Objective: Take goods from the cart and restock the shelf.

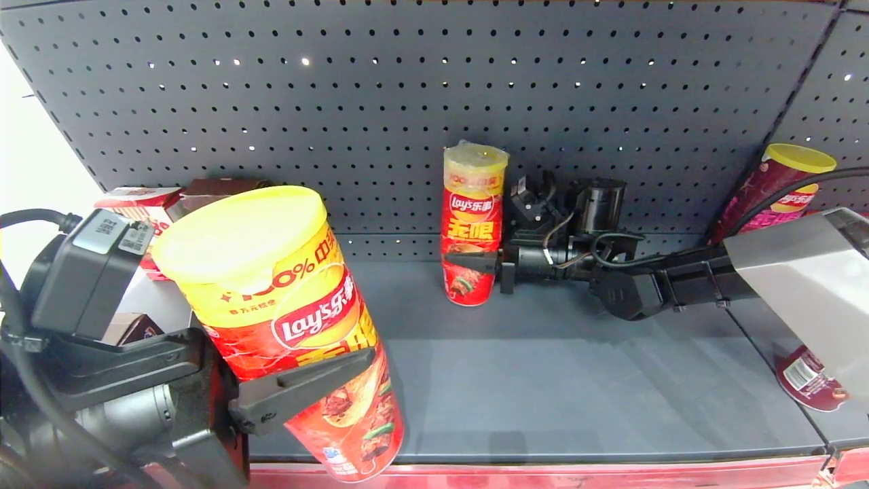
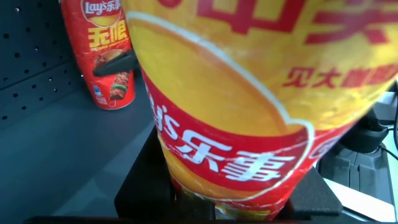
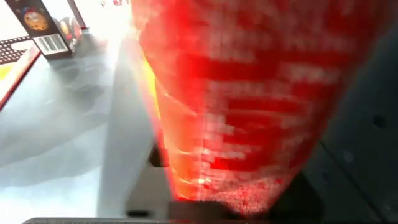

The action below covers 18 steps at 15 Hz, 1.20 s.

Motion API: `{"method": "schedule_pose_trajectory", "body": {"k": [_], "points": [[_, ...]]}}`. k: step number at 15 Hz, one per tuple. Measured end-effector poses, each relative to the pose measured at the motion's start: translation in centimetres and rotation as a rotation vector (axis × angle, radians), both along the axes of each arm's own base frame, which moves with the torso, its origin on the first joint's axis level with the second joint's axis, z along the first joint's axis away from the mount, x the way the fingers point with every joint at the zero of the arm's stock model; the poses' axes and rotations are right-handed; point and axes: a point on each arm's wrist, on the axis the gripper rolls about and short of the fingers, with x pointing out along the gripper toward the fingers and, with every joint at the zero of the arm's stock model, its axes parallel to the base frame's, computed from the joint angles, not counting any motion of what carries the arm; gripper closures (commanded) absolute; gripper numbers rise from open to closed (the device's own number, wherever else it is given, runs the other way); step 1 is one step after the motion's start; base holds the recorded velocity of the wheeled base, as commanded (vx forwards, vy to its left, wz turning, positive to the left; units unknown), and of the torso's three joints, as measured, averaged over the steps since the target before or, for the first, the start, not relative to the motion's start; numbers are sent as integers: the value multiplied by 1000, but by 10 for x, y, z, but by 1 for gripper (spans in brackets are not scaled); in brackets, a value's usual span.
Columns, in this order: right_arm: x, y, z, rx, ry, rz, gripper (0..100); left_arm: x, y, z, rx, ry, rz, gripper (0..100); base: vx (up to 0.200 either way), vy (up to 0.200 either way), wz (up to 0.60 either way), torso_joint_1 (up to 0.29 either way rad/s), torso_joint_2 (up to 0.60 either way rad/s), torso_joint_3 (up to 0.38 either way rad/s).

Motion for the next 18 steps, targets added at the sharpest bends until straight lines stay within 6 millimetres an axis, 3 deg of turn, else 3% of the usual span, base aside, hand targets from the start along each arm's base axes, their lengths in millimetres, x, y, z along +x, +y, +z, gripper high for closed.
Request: {"method": "schedule_pose_trajectory", "body": {"k": [5,9,15,18], "points": [[-23,-3,12,-1,0,1,100,0,0,-1,1,2,0,100,0,0,0,0,0,0],[-65,-3,23,11,-26,33,100,-1,0,0,-1,-2,0,100,0,0,0,0,0,0],[-137,-9,2,11,-23,56,100,-2,1,-3,3,6,2,100,0,0,0,0,0,0],[-163,-16,0,7,-17,80,100,-2,2,-4,6,11,3,100,0,0,0,0,0,0]]}}
